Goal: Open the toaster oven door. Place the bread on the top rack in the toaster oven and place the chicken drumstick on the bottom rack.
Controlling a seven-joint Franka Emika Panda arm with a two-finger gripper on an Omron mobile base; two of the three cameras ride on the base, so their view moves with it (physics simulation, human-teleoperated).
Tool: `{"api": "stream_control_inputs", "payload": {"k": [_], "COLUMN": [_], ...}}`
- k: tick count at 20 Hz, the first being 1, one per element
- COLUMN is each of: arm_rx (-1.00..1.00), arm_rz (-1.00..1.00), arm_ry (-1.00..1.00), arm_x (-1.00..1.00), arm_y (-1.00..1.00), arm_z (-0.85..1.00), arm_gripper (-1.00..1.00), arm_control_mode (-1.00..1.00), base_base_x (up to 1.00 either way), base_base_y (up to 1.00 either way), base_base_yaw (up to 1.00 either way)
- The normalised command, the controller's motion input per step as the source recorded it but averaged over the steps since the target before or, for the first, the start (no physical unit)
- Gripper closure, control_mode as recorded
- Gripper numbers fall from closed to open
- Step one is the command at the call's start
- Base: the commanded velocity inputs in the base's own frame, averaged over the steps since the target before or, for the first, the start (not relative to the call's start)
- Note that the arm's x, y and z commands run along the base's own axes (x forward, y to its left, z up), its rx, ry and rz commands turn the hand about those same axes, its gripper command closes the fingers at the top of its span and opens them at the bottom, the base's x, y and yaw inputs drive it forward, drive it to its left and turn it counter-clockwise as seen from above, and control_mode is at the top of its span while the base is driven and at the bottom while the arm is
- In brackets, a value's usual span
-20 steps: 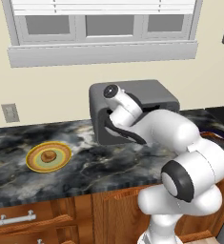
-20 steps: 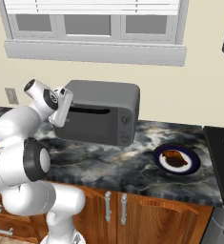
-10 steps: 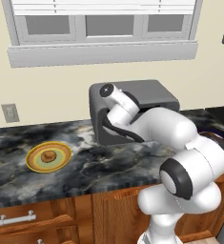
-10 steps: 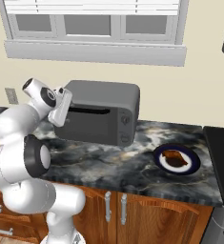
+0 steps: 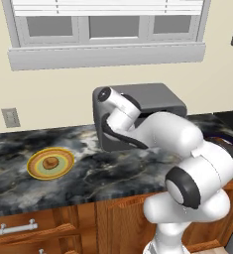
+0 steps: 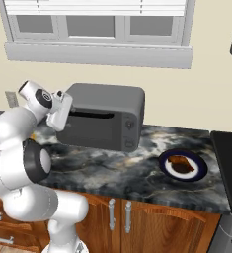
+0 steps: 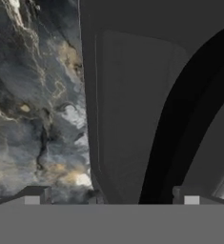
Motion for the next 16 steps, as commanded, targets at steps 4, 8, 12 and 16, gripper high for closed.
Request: {"api": "stream_control_inputs", "payload": {"k": [4,8,12,16], "arm_rx": [-0.08,-0.09,-0.09,-0.08], "arm_rz": [0.00,0.00,0.00,0.01], "arm_ry": [0.04,0.06,0.08,0.11], "arm_x": [-0.41,-0.38,-0.29,-0.21], "arm_y": [0.11,0.11,0.10,0.08], "arm_z": [-0.88,-0.93,-0.92,-0.84], "arm_gripper": [-1.00,-1.00,-1.00,-1.00], "arm_control_mode": [-1.00,-1.00,-1.00,-1.00], "base_base_x": [0.00,0.00,0.00,0.00], "base_base_y": [0.00,0.00,0.00,0.00], "base_base_yaw": [0.00,0.00,0.00,0.00]}}
